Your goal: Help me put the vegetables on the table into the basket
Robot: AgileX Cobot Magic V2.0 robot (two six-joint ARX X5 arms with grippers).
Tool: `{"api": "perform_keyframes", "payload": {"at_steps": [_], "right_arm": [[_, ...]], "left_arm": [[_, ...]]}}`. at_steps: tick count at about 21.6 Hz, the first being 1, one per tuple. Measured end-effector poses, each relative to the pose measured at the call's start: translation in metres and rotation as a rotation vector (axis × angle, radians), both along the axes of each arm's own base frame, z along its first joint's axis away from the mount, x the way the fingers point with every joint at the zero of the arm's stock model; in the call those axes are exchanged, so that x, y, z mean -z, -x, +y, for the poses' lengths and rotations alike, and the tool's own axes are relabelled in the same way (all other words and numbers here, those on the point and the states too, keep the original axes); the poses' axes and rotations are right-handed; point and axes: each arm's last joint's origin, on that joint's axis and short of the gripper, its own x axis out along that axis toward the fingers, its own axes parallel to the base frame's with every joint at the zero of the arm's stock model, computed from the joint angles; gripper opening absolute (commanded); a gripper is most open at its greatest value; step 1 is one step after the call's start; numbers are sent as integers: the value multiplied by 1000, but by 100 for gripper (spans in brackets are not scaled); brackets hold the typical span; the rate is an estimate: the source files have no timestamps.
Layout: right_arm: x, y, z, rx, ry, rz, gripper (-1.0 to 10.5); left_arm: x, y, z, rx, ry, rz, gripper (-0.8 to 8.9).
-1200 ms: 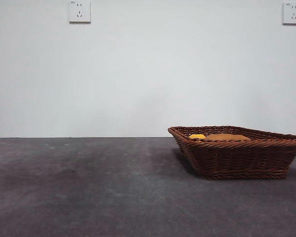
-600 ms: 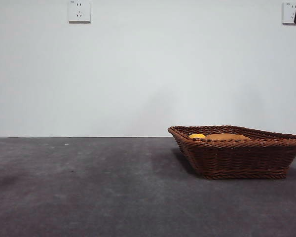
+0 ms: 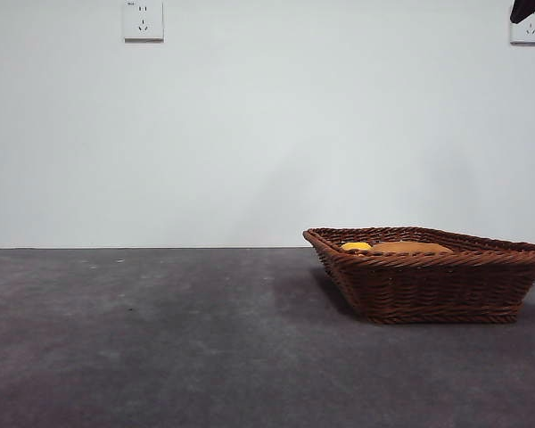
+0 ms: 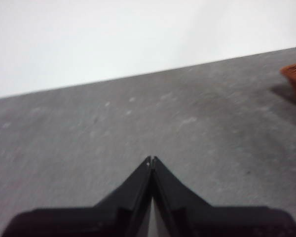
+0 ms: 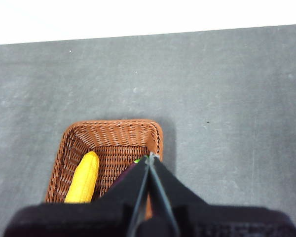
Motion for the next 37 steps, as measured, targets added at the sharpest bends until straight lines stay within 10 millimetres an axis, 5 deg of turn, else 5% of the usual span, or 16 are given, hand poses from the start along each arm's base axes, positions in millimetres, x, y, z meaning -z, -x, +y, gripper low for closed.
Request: {"api": "perform_keyframes", "payload": {"at_steps": [7, 32, 37], "right_arm": [[0, 0, 0, 0, 0, -1, 1], [-1, -1, -3, 42, 26, -9, 1], [-33, 42, -3, 67, 38, -141, 1]], "left_arm": [[21, 0, 5, -158, 93, 91, -4], [19, 0, 5, -162, 129, 67, -4], [19, 0, 5, -162, 129, 67, -4]]}}
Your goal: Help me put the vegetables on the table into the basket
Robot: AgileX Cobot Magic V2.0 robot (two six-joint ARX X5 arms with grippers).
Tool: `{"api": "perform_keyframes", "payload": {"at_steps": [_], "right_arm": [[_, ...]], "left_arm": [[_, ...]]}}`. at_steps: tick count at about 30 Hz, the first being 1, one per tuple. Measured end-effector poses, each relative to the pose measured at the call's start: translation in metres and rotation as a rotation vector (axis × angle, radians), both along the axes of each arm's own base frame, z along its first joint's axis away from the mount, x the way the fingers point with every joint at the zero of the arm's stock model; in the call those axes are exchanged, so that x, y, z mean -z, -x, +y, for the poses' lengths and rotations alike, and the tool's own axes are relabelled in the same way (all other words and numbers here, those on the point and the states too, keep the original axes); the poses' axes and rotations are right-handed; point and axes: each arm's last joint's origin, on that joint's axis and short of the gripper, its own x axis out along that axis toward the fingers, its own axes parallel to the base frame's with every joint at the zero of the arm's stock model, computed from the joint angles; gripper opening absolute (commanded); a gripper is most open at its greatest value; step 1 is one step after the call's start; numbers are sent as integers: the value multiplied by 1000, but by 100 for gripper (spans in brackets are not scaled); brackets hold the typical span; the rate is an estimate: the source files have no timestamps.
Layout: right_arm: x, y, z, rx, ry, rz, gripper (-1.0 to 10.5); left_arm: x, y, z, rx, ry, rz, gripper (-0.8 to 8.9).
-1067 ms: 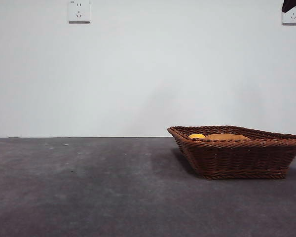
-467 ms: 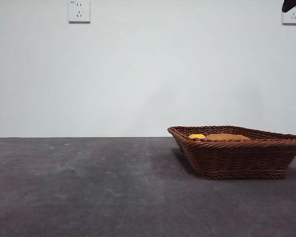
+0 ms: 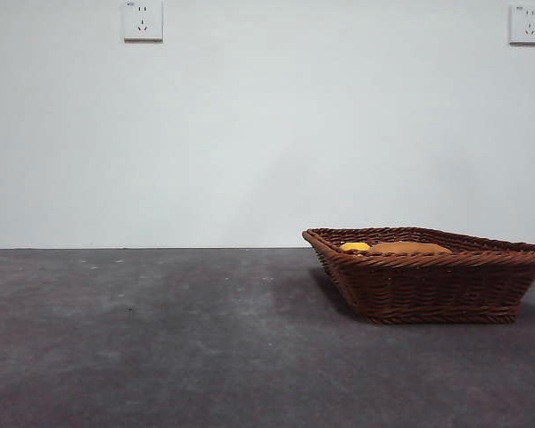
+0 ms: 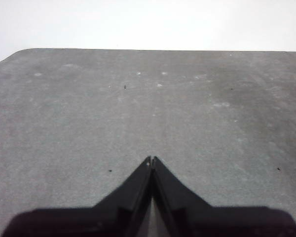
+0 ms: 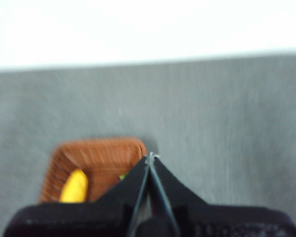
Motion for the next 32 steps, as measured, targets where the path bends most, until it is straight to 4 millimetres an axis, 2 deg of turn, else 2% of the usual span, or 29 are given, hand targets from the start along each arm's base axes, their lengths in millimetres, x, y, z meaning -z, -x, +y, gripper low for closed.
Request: {"api": "perform_keyframes", "payload": {"at_steps": [2, 3, 6, 12, 16, 21, 24, 28, 32], "right_arm": [[-13, 27, 0, 17, 8, -113, 1], [-12, 36, 0, 21, 10, -172, 1], [7, 56, 0, 20, 28, -327, 1], [73, 99, -1, 49, 65, -535, 1], [140, 131, -2, 82, 94, -516, 1], [221, 144, -2, 79, 98, -439, 1], [256, 145, -1, 59, 94, -395, 1], [281, 144, -1, 55, 94, -351, 1], [291, 144, -1, 53, 95, -308, 1]], "left_arm": [[0, 0, 0, 0, 0, 1, -4], [0, 0, 0, 0, 0, 2, -4], [0, 0, 0, 0, 0, 2, -4], [0, 0, 0, 0, 0, 2, -4], [0, 0, 0, 0, 0, 2, -4], [0, 0, 0, 0, 0, 2, -4], [0, 0, 0, 0, 0, 2, -4], [0, 0, 0, 0, 0, 2, -4], [0, 0, 0, 0, 0, 2, -4]]}}
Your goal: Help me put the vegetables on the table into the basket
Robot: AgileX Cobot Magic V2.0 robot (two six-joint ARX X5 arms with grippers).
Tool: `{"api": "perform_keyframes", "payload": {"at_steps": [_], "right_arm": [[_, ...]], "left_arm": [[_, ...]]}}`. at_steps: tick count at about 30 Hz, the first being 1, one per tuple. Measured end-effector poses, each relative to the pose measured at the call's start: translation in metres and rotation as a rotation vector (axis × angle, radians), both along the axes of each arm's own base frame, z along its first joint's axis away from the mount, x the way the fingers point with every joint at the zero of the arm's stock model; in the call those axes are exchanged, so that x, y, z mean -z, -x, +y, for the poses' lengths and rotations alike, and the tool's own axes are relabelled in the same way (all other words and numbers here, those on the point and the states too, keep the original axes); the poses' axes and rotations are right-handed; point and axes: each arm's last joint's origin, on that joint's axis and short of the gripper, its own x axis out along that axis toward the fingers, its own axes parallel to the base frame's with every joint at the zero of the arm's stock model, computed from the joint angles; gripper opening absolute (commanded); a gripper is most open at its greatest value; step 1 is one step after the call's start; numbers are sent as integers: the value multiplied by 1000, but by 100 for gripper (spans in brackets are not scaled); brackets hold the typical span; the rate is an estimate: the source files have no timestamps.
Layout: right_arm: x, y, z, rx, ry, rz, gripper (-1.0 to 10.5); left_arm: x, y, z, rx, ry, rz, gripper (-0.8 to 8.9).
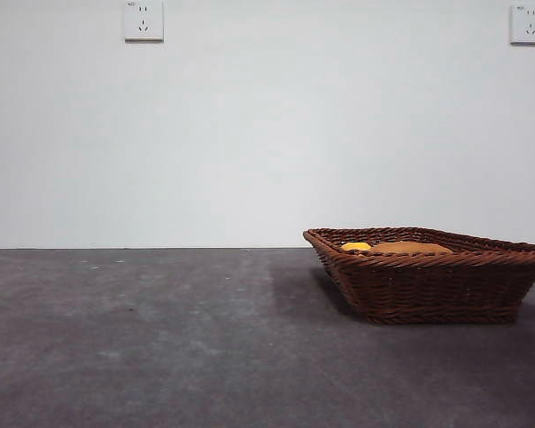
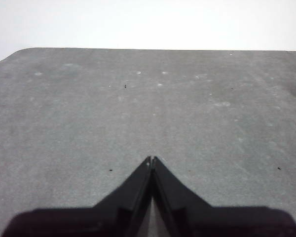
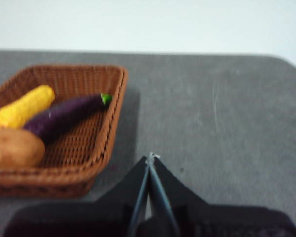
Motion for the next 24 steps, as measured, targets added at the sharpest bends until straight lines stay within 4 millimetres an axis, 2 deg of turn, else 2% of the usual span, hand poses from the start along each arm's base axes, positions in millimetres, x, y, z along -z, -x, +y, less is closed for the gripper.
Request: {"api": "perform_keyframes", "payload": {"at_steps": [9, 24], "right_arm": [[6, 1, 0, 0, -1, 66, 2], [6, 1, 0, 0, -1, 65, 1]], "left_arm": [[0, 0, 0, 0, 0, 0, -4], [0, 0, 0, 0, 0, 0, -4]]}}
